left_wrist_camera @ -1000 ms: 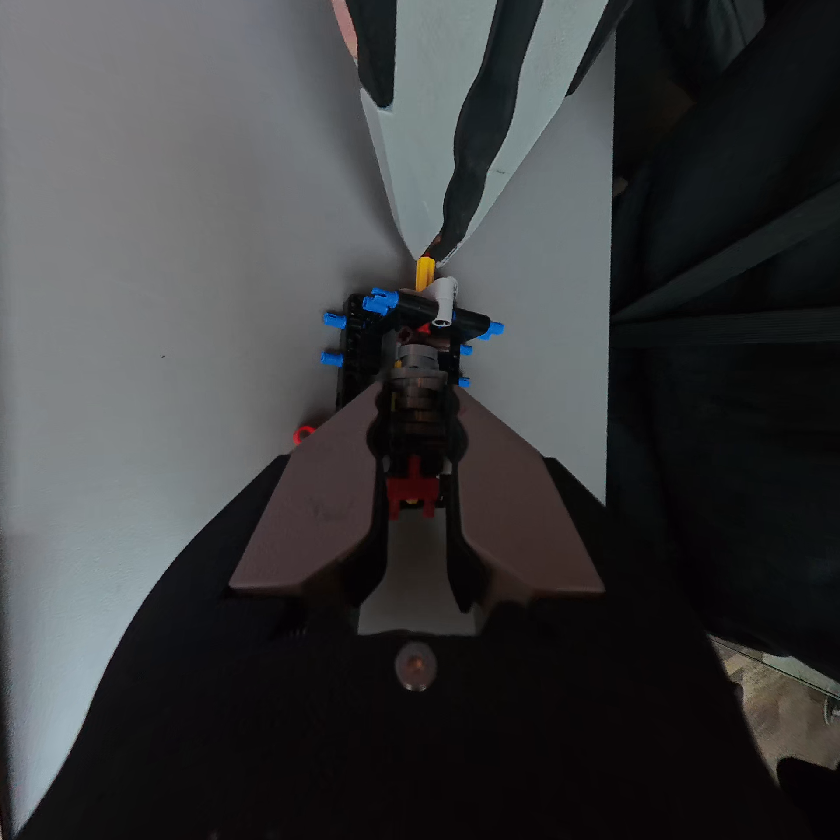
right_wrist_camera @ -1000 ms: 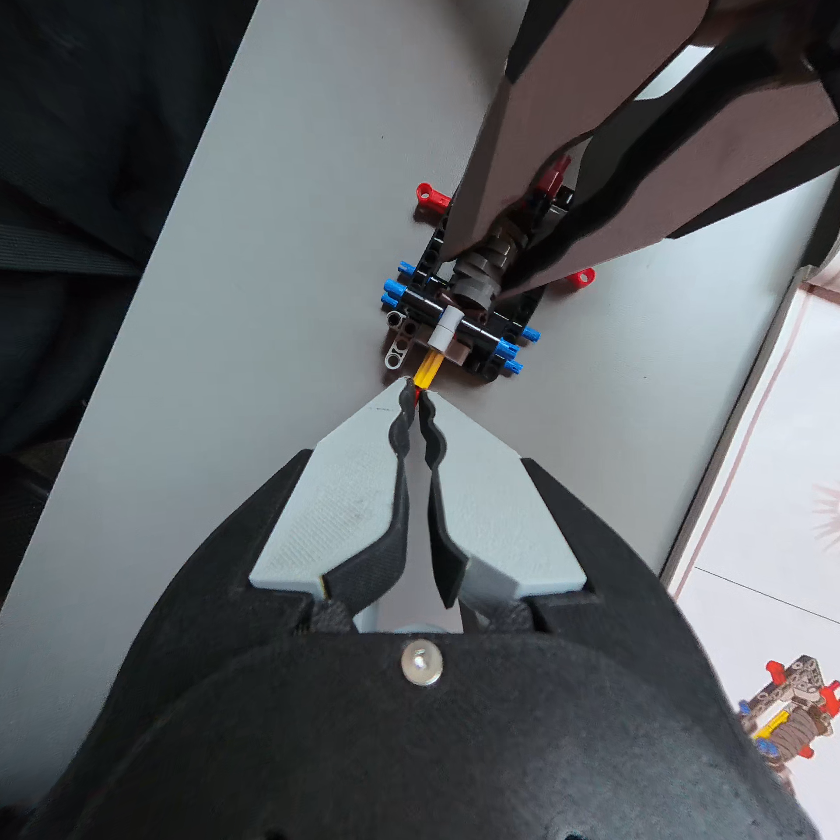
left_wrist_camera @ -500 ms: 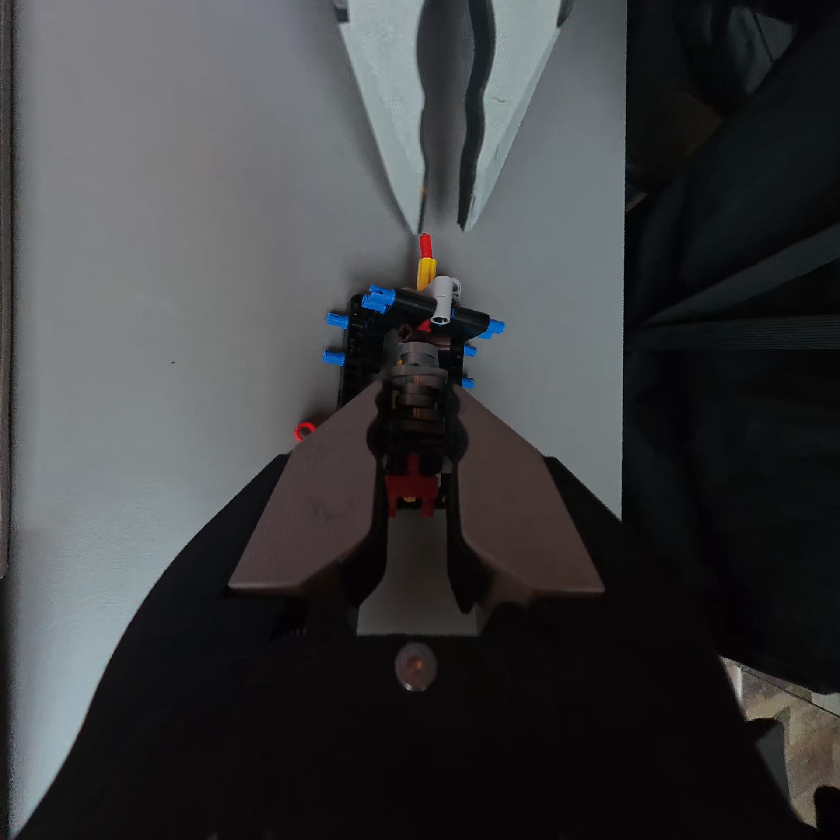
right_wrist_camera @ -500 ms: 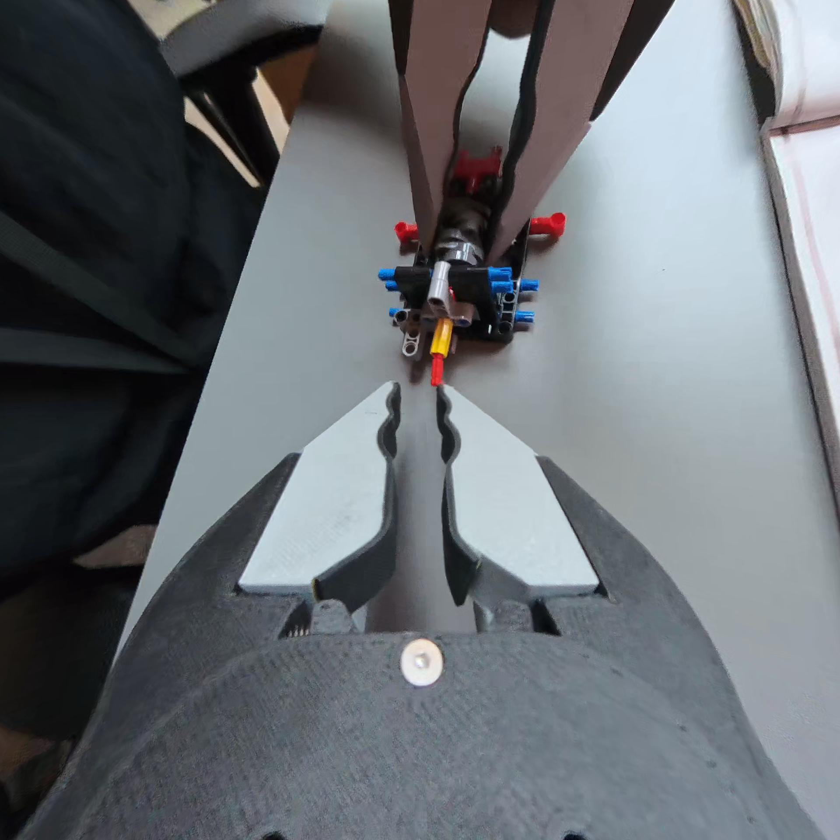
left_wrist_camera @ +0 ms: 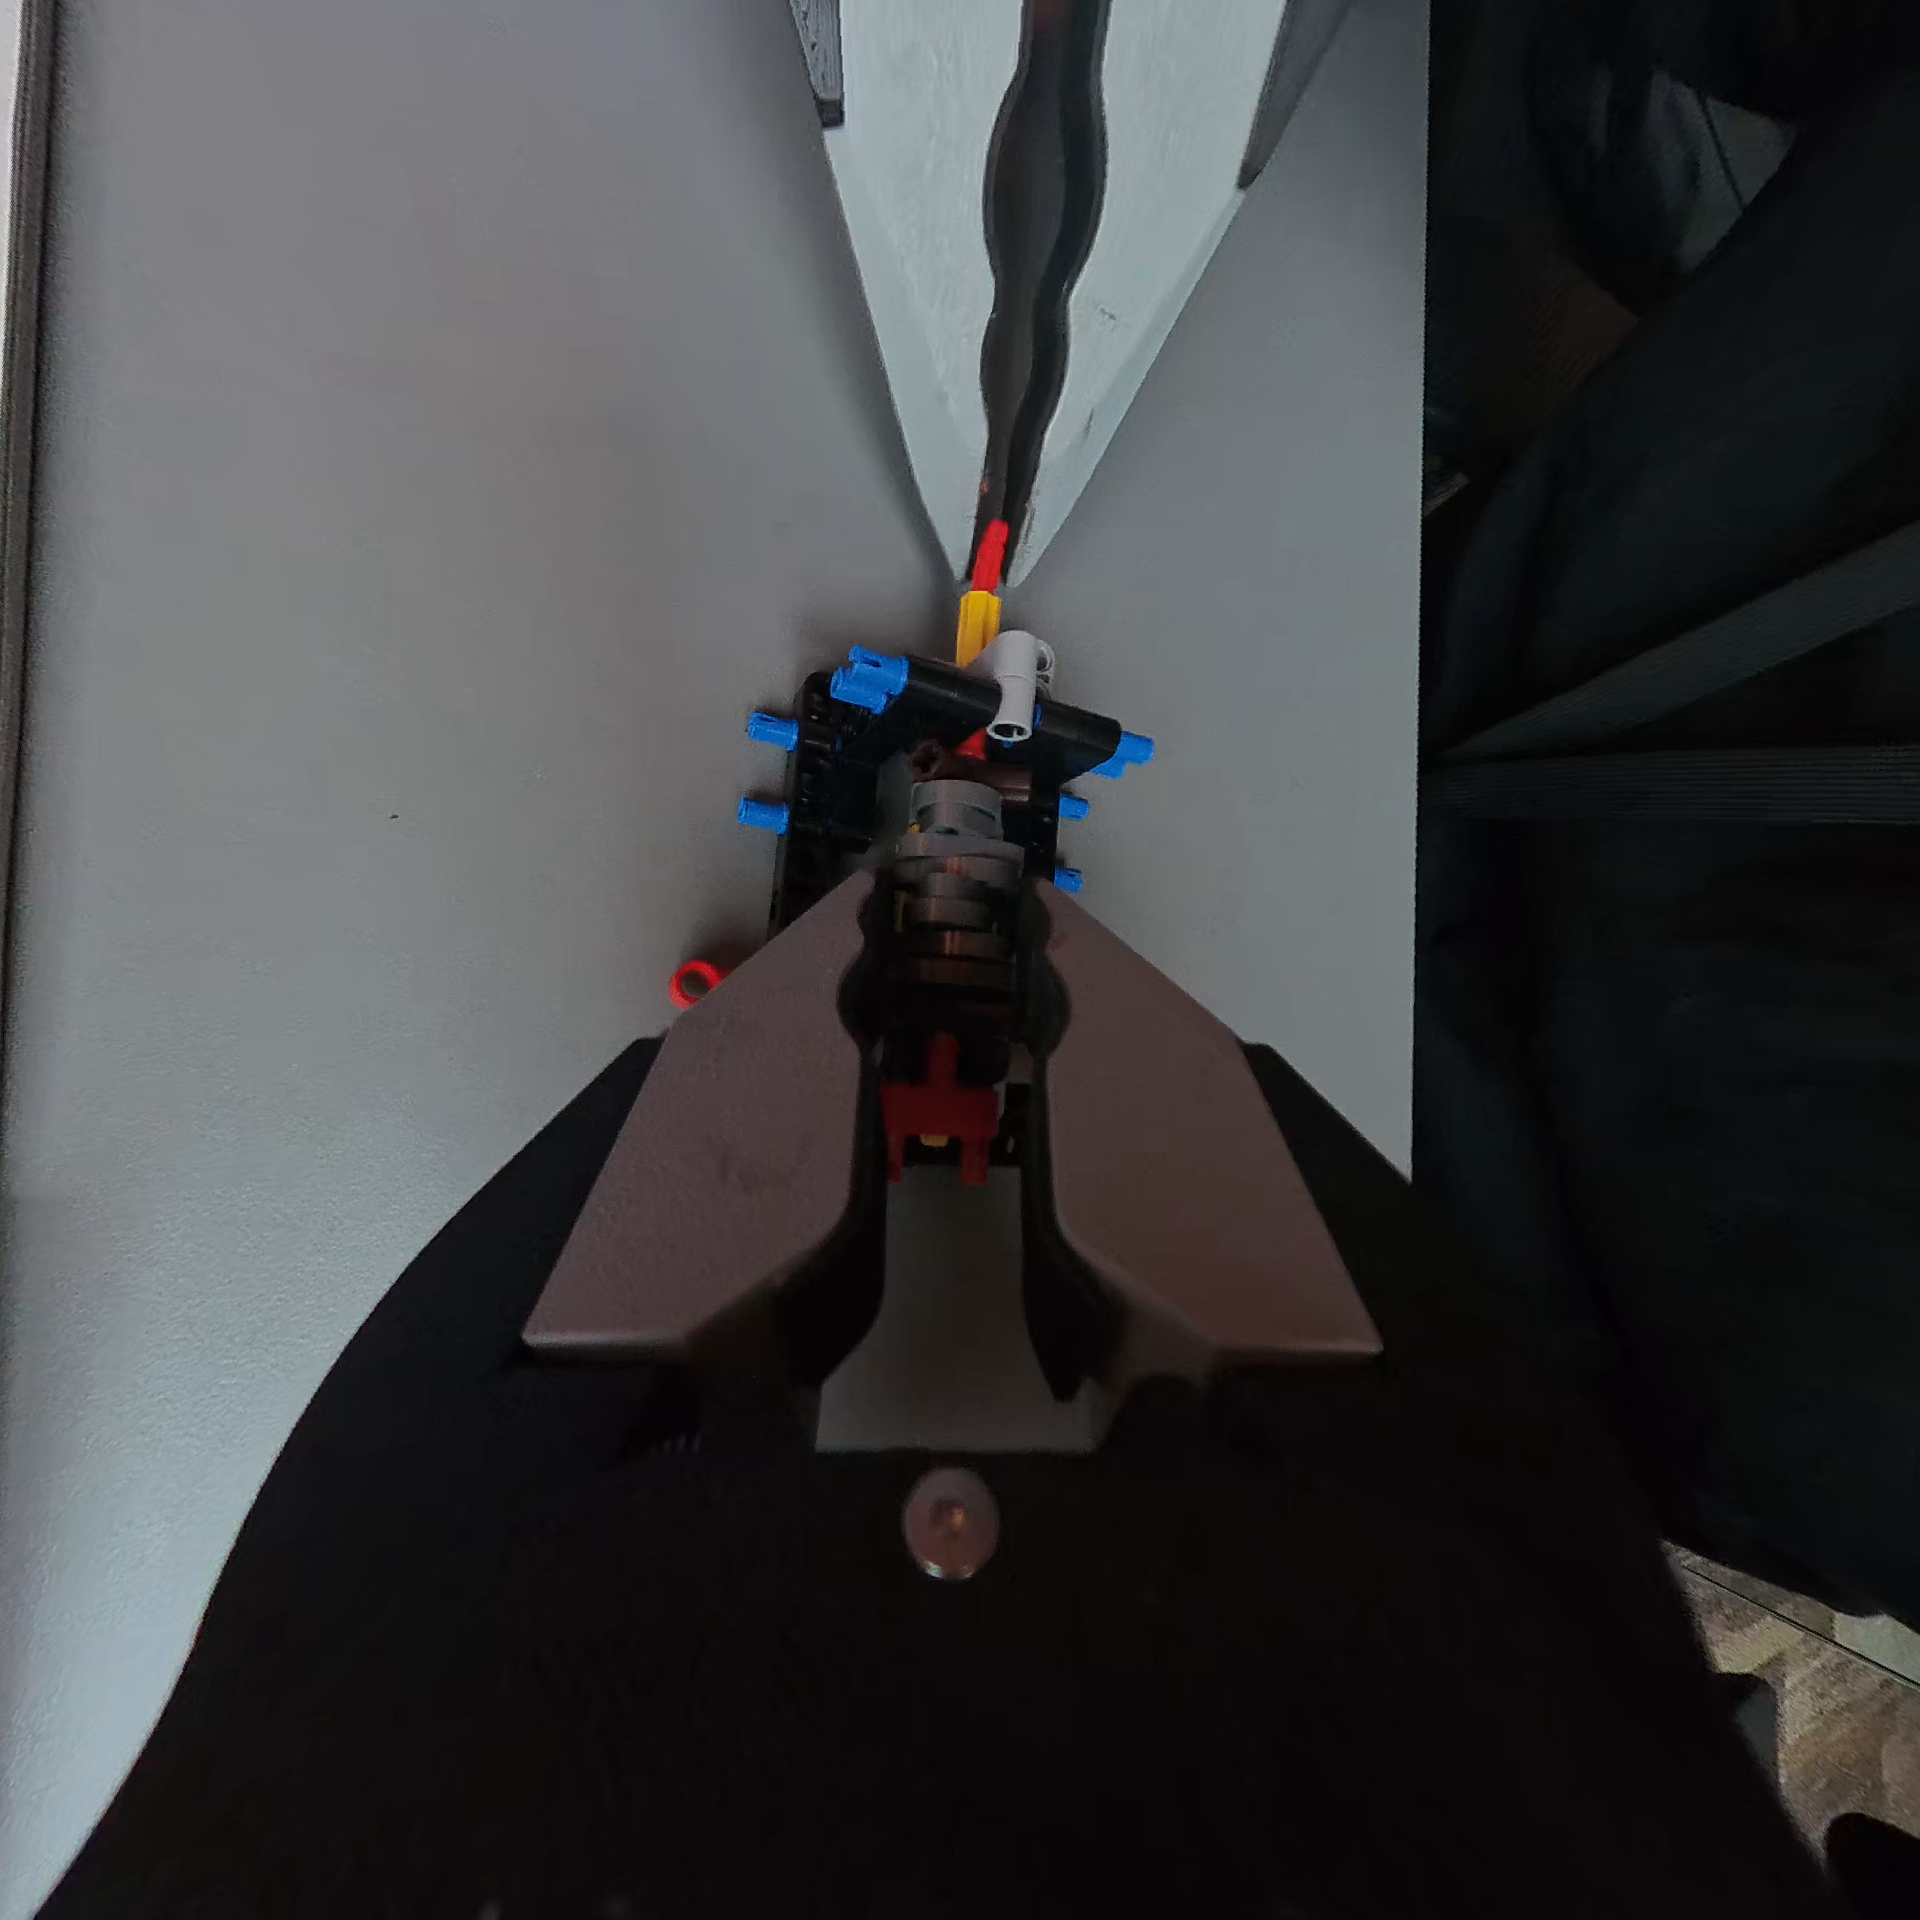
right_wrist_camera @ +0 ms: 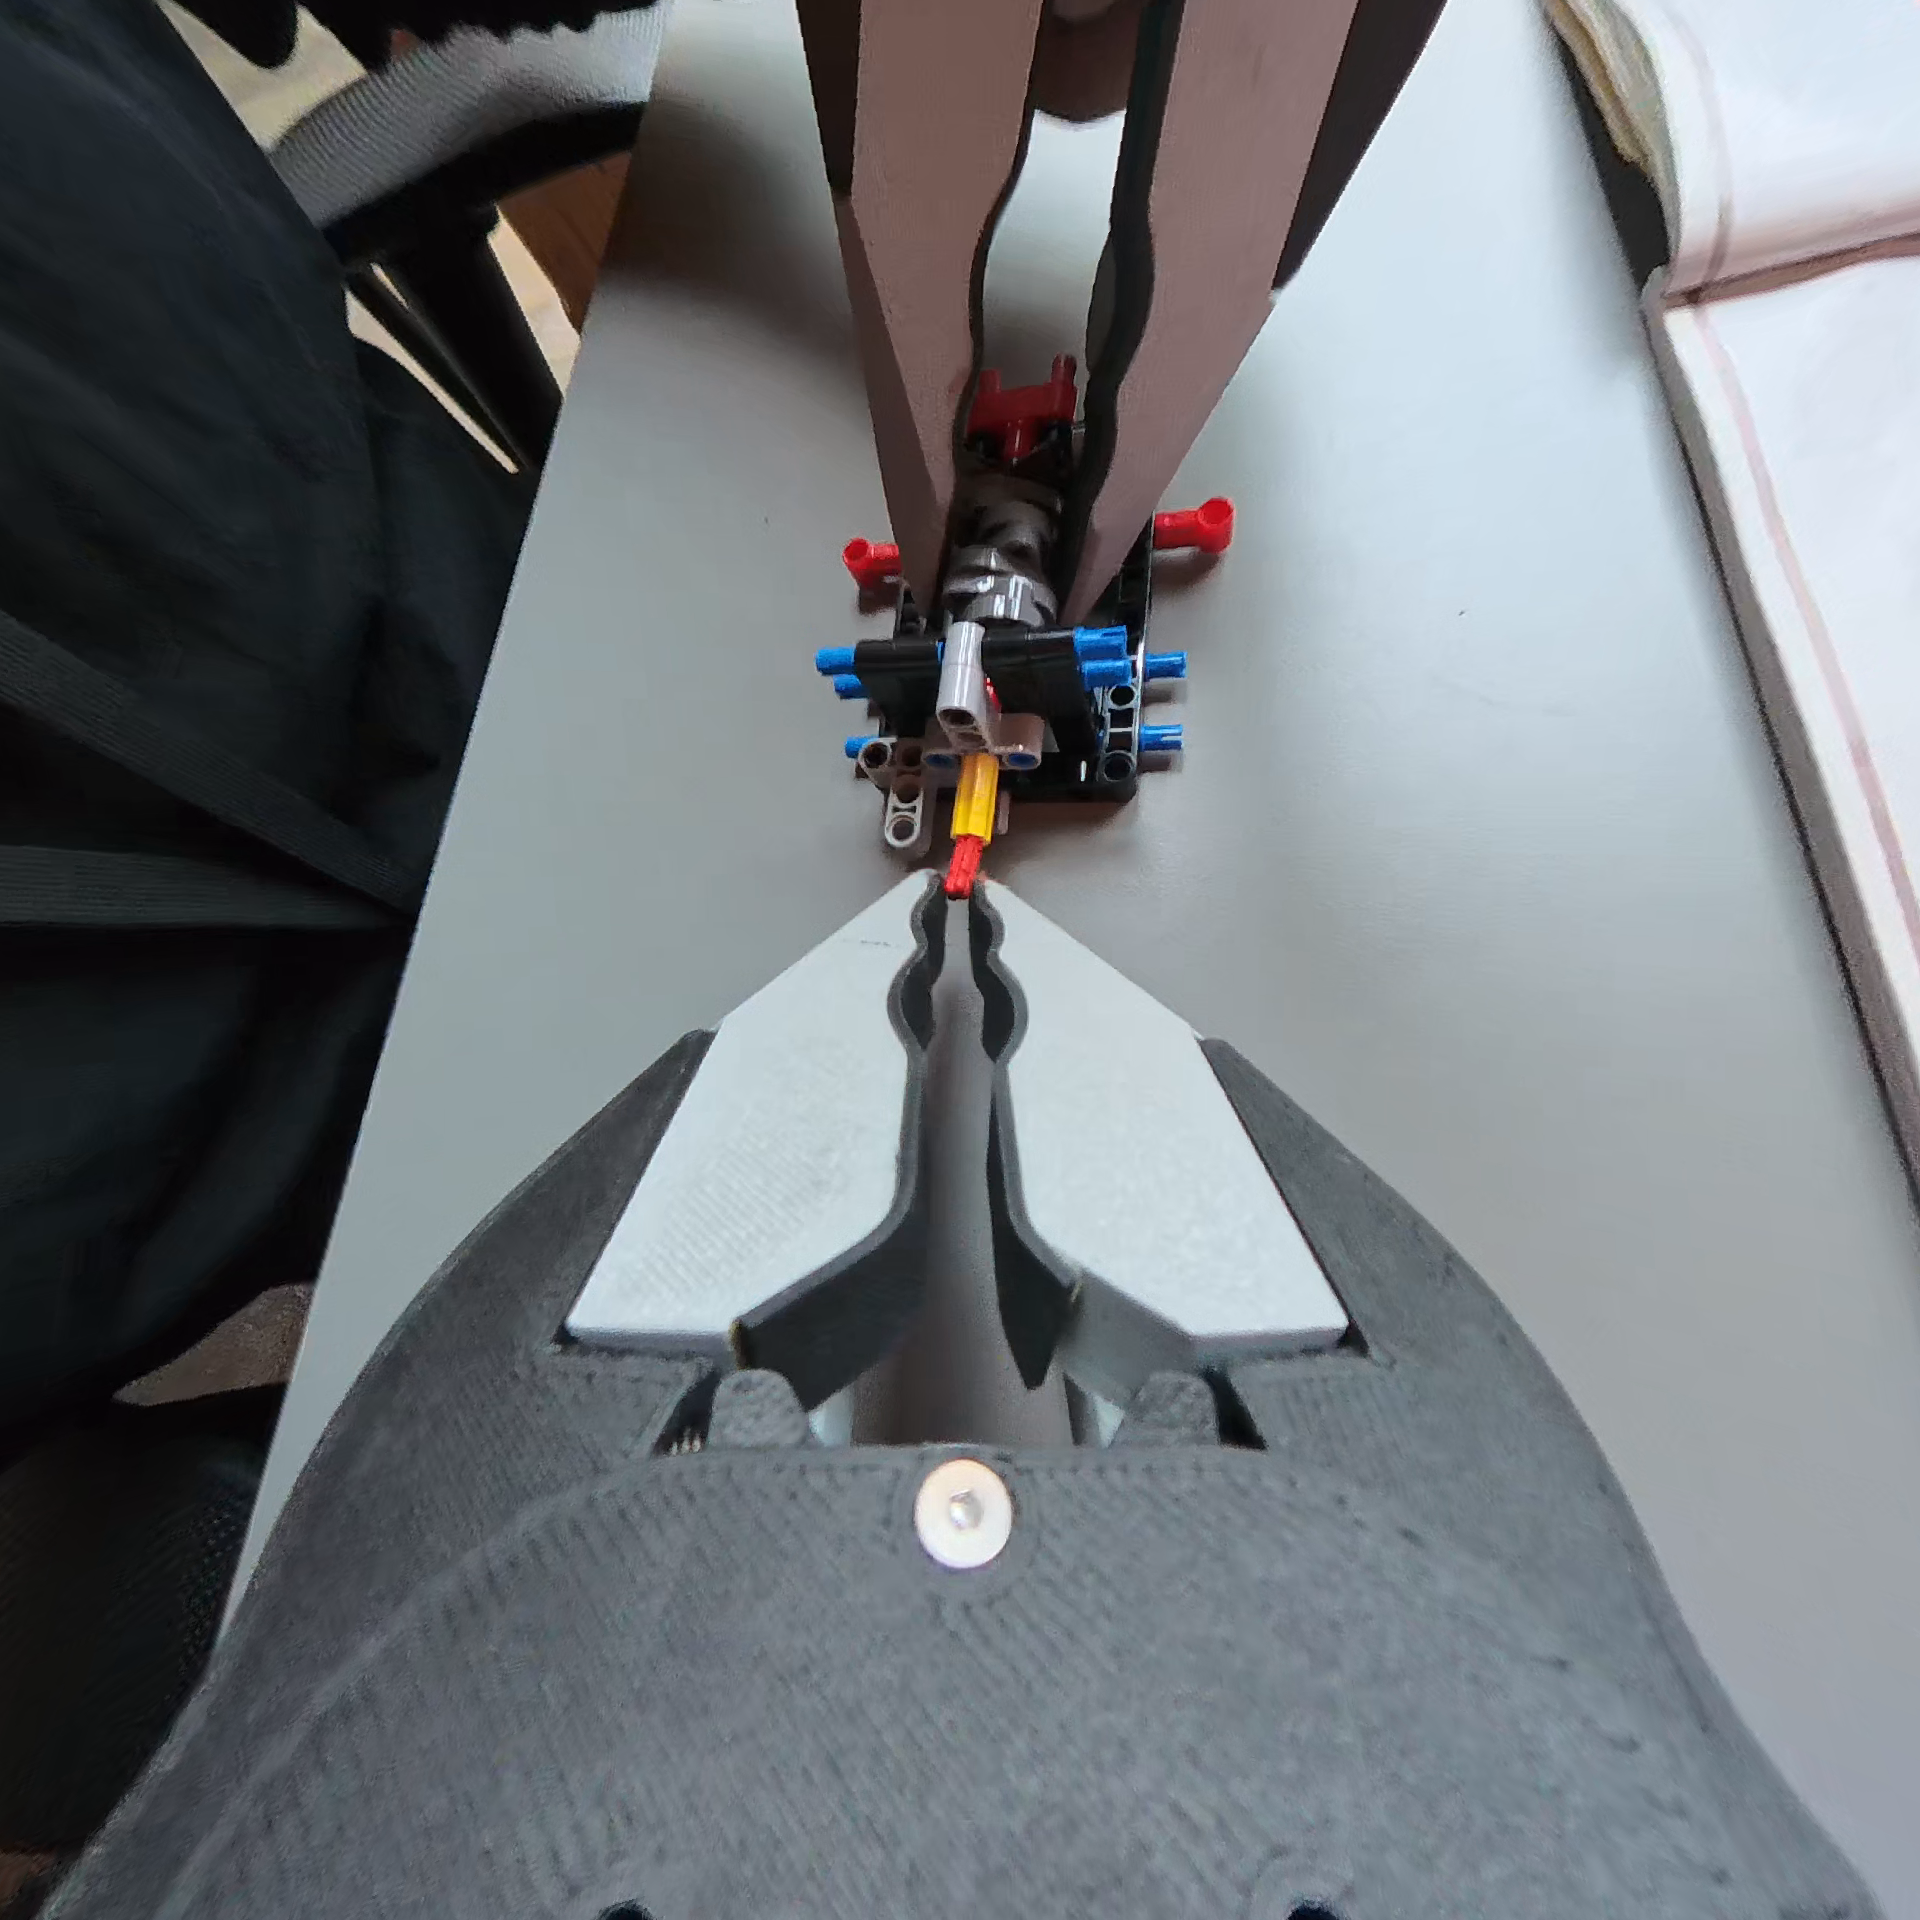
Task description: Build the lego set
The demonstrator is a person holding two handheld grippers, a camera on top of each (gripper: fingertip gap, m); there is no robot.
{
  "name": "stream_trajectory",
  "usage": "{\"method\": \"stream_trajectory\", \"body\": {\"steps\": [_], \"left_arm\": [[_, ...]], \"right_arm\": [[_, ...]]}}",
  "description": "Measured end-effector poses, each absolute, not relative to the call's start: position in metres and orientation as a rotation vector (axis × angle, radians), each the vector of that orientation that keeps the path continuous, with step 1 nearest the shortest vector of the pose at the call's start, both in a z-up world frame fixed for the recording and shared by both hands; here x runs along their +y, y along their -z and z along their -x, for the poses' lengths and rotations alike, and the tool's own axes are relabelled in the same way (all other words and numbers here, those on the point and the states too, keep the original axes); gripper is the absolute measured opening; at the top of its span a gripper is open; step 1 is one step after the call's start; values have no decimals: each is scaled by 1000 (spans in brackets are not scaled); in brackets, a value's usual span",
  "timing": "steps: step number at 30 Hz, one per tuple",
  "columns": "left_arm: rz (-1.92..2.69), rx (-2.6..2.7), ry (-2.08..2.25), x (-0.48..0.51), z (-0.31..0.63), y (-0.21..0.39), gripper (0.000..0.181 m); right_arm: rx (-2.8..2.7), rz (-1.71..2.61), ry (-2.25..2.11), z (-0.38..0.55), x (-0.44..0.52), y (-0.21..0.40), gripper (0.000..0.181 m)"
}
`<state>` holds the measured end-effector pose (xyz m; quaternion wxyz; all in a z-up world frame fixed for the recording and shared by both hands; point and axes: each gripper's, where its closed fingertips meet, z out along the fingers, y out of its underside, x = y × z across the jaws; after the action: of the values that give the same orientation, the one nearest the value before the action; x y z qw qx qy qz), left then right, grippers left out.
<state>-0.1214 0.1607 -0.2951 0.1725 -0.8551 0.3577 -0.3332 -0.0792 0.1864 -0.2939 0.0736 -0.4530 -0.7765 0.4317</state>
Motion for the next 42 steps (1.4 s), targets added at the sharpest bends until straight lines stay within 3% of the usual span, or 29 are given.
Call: {"method": "stream_trajectory", "body": {"steps": [20, 23, 27, 31, 35, 38, 42], "left_arm": [[2447, 980, 1020, 157, 118, 294, 21], [2422, 976, 942, 161, 119, 289, 43], [2407, 930, 845, 165, 126, 280, 53], [2387, 922, 856, 157, 126, 278, 53], [2410, 960, 774, 159, 136, 293, 33], [2377, 942, 732, 162, 134, 280, 54], [2304, 921, 620, 161, 136, 253, 39]], "right_arm": [[-2319, 1379, -1303, 71, 196, 298, 0], [-2222, 1368, -1351, 72, 202, 283, 0], [-2057, 1269, -1448, 75, 203, 252, 0], [-1985, 1309, -1432, 79, 208, 257, 0], [-1994, 1366, -1388, 81, 211, 268, 0], [-1971, 1330, -1435, 81, 207, 260, 0], [-1922, 1235, -1468, 83, 197, 244, 0]]}}
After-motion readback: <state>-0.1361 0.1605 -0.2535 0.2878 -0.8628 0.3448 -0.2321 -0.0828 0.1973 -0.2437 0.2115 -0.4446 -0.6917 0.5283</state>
